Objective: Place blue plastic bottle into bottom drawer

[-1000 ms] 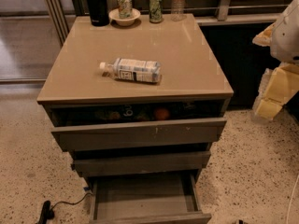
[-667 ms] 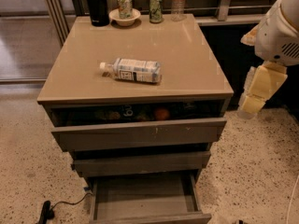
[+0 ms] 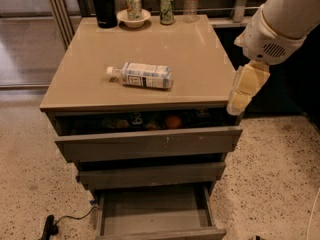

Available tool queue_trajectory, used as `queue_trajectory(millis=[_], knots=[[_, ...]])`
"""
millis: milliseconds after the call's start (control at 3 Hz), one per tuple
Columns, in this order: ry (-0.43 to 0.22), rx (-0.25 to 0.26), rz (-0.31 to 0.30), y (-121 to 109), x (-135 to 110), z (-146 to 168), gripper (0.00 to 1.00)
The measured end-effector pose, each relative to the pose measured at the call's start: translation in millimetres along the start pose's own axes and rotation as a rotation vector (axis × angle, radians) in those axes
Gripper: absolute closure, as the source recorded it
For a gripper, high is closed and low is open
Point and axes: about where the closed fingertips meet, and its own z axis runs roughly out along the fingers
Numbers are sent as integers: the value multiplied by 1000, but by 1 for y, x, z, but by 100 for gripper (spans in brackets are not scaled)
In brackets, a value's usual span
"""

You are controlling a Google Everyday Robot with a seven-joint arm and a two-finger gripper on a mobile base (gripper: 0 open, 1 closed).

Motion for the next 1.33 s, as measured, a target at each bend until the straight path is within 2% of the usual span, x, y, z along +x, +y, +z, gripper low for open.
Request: queue_trajectory(millis=[333, 667, 1000, 1333], knots=[[-34, 7, -14, -19, -25, 17, 0], [-103, -1, -35, -40, -70, 43, 0], [-148, -17, -48, -48, -99, 60, 0], [-148, -17, -48, -48, -99, 60, 0]])
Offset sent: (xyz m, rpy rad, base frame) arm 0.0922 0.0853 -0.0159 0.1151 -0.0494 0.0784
